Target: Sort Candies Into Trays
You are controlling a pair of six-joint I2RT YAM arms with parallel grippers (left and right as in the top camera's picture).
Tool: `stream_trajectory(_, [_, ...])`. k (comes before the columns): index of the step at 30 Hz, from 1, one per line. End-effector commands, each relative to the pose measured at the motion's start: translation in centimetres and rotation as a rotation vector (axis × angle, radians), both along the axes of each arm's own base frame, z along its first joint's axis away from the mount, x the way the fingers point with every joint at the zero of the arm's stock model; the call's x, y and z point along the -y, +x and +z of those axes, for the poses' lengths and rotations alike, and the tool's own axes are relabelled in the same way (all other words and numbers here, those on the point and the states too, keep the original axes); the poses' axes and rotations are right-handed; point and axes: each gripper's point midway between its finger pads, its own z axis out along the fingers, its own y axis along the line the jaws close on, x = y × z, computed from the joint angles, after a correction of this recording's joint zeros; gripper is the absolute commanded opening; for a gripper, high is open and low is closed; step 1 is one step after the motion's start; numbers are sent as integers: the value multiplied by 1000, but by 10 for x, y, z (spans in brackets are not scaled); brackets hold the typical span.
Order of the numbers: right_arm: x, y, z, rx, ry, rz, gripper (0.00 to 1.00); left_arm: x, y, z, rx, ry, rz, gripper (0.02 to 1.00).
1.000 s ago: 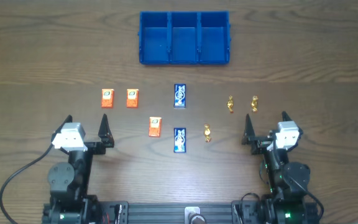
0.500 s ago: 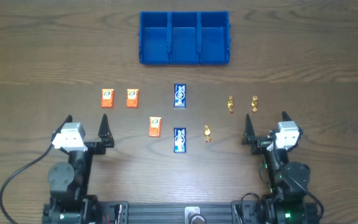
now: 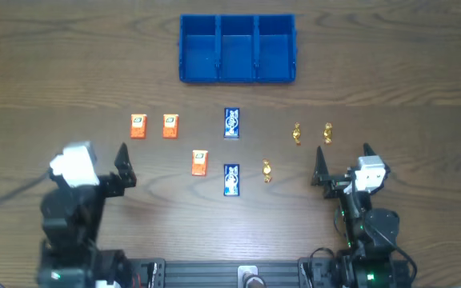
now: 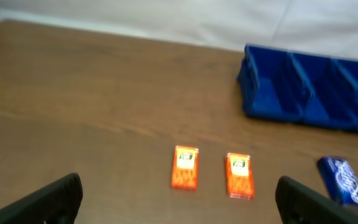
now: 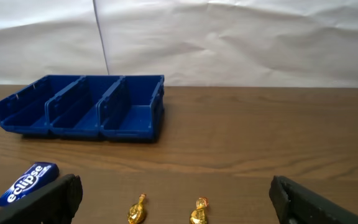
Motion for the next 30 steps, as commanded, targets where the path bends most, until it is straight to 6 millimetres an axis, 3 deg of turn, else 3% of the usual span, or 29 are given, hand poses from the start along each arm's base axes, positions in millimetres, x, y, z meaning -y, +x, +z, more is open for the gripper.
stream_trajectory(1, [-1,0,-1,0,-12,4,998,3,38,22,-213,-6,-18,996])
stream_trajectory(3, [-1,0,-1,1,-12,4,1000,8,58,2,-356,-15,-52,998])
stream_trajectory(5, [-1,0,-1,1,-12,4,1000,14,76,-36,-512,-25,-87,998])
stream_trajectory(8, [-1,0,-1,1,-12,4,1000,20,87,-94,-686,-40,-113,998])
stream_trajectory(13, [-1,0,-1,1,-12,5,998,25,101,-149,-786,1,-166,996])
stream_trajectory(16, [-1,0,-1,0,-12,4,998,24,109,-166,-815,38,-196,998])
stream_trajectory(22, [-1,0,-1,0,-12,4,1000,21,121,-177,-844,77,-210,1000])
stream_trajectory(30, [-1,0,-1,0,-12,4,998,13,124,-182,-855,115,-174,873])
